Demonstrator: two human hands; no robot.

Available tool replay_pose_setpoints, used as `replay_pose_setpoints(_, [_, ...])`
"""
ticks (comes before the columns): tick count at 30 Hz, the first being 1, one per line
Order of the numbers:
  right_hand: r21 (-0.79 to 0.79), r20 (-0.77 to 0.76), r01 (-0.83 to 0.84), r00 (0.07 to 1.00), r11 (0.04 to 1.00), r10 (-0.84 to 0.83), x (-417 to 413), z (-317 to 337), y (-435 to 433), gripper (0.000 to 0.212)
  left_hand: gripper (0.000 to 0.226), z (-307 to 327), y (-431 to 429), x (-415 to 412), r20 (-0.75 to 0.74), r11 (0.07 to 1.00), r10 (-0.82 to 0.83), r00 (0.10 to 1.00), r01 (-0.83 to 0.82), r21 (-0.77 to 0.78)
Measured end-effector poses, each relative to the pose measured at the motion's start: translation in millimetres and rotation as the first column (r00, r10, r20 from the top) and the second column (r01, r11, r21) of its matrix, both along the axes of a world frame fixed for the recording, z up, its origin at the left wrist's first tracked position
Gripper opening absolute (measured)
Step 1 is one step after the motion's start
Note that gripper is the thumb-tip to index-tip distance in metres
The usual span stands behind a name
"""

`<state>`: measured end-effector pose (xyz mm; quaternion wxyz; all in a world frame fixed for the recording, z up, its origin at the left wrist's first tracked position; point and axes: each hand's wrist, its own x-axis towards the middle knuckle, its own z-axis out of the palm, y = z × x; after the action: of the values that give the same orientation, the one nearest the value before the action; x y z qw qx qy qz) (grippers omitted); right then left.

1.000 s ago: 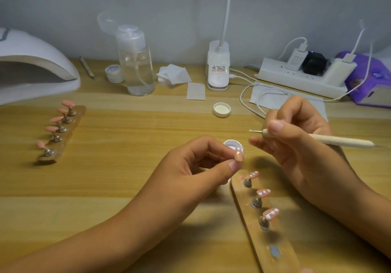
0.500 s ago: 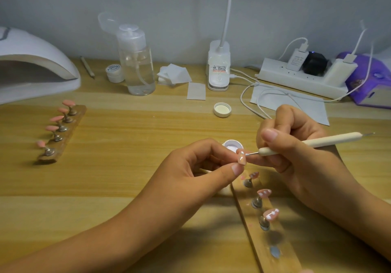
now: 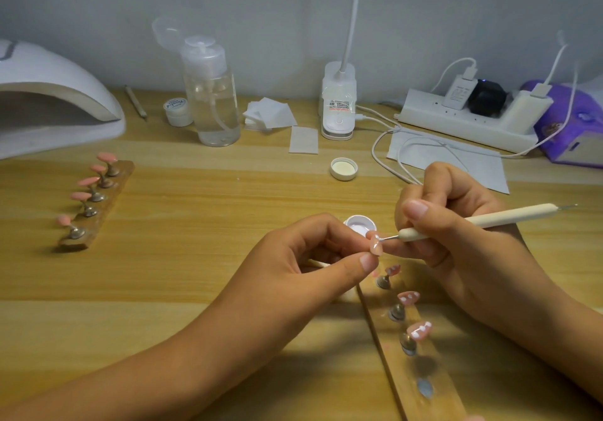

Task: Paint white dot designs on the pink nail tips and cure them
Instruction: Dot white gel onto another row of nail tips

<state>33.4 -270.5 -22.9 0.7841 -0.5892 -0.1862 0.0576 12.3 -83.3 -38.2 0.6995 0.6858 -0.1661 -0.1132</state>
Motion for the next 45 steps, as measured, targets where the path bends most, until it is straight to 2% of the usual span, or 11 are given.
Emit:
replay_pose_setpoints(5, [-0.010, -0.003, 0.000, 1.000, 1.000, 0.000, 0.3, -0.3, 0.3, 0.019, 0.003, 1.2, -0.9, -0.2, 0.000, 1.000, 0.004, 1.000, -0.004, 0.007])
replay_pose_setpoints(45, [0.009, -0.008, -0.004, 1.000, 1.000, 0.004, 1.5, -0.9, -0.4, 0.019, 0.004, 3.3, -1.2, -0.8, -0.016, 1.000, 0.003, 1.000, -0.003, -0.008])
